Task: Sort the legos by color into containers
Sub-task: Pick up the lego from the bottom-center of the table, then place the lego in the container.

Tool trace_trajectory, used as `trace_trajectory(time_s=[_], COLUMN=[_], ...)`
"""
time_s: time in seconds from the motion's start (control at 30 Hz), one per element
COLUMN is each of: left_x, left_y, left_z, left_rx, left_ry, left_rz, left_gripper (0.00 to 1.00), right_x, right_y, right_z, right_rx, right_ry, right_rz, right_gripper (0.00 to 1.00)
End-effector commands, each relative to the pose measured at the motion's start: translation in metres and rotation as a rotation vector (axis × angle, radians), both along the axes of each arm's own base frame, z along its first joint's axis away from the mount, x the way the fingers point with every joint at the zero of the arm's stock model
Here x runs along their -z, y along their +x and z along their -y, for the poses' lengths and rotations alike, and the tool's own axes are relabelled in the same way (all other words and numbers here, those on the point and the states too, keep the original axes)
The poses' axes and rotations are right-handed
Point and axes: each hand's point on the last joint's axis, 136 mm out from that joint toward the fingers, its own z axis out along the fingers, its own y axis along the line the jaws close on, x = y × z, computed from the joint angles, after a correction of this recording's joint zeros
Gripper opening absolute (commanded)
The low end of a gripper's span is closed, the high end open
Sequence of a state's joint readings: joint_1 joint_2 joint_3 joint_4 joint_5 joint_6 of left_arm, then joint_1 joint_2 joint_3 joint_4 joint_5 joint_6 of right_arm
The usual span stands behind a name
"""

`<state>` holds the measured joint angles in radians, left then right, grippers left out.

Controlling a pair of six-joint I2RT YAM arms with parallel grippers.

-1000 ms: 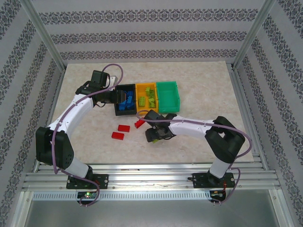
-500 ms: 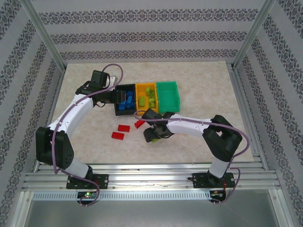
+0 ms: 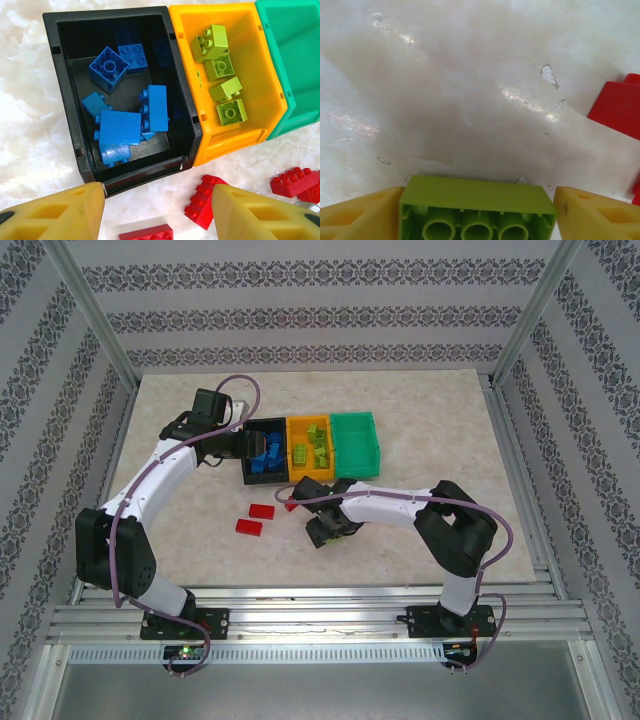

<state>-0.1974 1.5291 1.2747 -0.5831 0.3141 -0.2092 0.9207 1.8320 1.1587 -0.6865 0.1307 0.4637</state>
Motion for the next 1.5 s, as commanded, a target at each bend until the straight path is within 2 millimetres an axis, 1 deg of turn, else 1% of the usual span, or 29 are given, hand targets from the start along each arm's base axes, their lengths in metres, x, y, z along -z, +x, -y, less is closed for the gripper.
trace_trajectory(time_s=[0.0, 0.1, 0.2, 0.23, 0.3, 0.37, 0.43, 0.47, 0.53, 0.57, 0.7, 0.77, 0.83, 0.9, 0.93, 1.0, 1.03, 1.07, 1.13, 1.17, 1.23, 1.3, 1.37, 1.4, 1.47], left_x=[-0.014, -0.015, -0.016, -0.017, -0.016, -0.017, -0.017, -0.017, -0.016, -0.016, -0.014, -0.013, -0.012, -0.011, -0.010, -0.010, -0.011, -0.011, -0.013, -0.012, -0.014, -0.015, -0.016, -0.015, -0.015], left_y=[0.000, 0.000, -0.001, -0.001, -0.001, -0.001, 0.000, -0.001, -0.001, 0.000, 0.000, 0.000, 0.000, 0.000, 0.000, 0.000, 0.001, 0.000, 0.000, 0.000, 0.000, 0.000, 0.000, 0.000, 0.000], left_z=[0.003, 0.003, 0.004, 0.004, 0.004, 0.004, 0.005, 0.005, 0.004, 0.003, 0.001, 0.000, 0.000, 0.000, -0.001, -0.001, 0.000, 0.000, 0.001, 0.001, 0.001, 0.002, 0.004, 0.004, 0.005], left_rx=[0.009, 0.011, 0.011, 0.011, 0.012, 0.012, 0.014, 0.015, 0.013, 0.010, 0.004, 0.003, 0.004, 0.003, 0.002, 0.002, 0.003, 0.004, 0.006, 0.006, 0.005, 0.009, 0.012, 0.012, 0.013], left_ry=[-0.010, -0.011, -0.012, -0.012, -0.014, -0.017, -0.018, -0.019, -0.013, -0.009, 0.004, 0.009, 0.012, 0.014, 0.016, 0.017, 0.015, 0.012, 0.007, 0.008, 0.005, -0.001, -0.012, -0.014, -0.015], left_rz=[0.028, 0.031, 0.035, 0.036, 0.035, 0.036, 0.038, 0.035, 0.034, 0.036, 0.034, 0.031, 0.029, 0.027, 0.026, 0.025, 0.025, 0.025, 0.029, 0.028, 0.031, 0.033, 0.035, 0.032, 0.030], left_gripper=[0.59, 0.59, 0.59, 0.59, 0.59, 0.59, 0.59, 0.59, 0.59, 0.59, 0.59, 0.59, 0.59, 0.59, 0.59, 0.59, 0.59, 0.59, 0.59, 0.59, 0.59, 0.59, 0.59, 0.59, 0.59], right_x=[0.003, 0.002, 0.000, -0.002, -0.010, -0.026, -0.044, -0.057, -0.077, -0.088, -0.116, -0.123, -0.124, -0.124, -0.126, -0.129, -0.128, -0.130, -0.129, -0.131, -0.128, -0.118, -0.100, -0.096, -0.079], right_y=[-0.003, -0.008, -0.010, -0.010, -0.007, 0.004, 0.021, 0.036, 0.062, 0.078, 0.139, 0.165, 0.187, 0.199, 0.202, 0.199, 0.195, 0.191, 0.179, 0.171, 0.152, 0.130, 0.106, 0.096, 0.079], right_z=[0.000, -0.004, -0.001, -0.001, -0.003, -0.012, -0.019, -0.024, -0.030, -0.034, -0.042, -0.045, -0.047, -0.053, -0.056, -0.060, -0.059, -0.055, -0.044, -0.035, -0.017, 0.004, 0.026, 0.034, 0.044], right_rx=[-0.007, -0.007, -0.006, -0.002, -0.001, 0.000, 0.002, 0.004, 0.015, 0.023, 0.060, 0.076, 0.087, 0.079, 0.073, 0.064, 0.062, 0.063, 0.070, 0.077, 0.088, 0.098, 0.109, 0.112, 0.123], right_ry=[-0.011, 0.017, 0.020, 0.024, 0.047, 0.098, 0.140, 0.167, 0.208, 0.235, 0.293, 0.311, 0.317, 0.331, 0.339, 0.358, 0.360, 0.360, 0.345, 0.344, 0.329, 0.298, 0.255, 0.252, 0.250], right_rz=[-0.021, -0.042, -0.042, -0.039, -0.020, 0.016, 0.059, 0.091, 0.143, 0.172, 0.278, 0.321, 0.339, 0.324, 0.324, 0.324, 0.319, 0.324, 0.328, 0.335, 0.330, 0.308, 0.264, 0.250, 0.201], right_gripper=[0.71, 0.68, 0.60, 0.60, 0.60, 0.61, 0.61, 0.61, 0.61, 0.61, 0.62, 0.65, 0.71, 0.77, 0.84, 0.86, 0.86, 0.86, 0.86, 0.85, 0.85, 0.85, 0.85, 0.85, 0.85])
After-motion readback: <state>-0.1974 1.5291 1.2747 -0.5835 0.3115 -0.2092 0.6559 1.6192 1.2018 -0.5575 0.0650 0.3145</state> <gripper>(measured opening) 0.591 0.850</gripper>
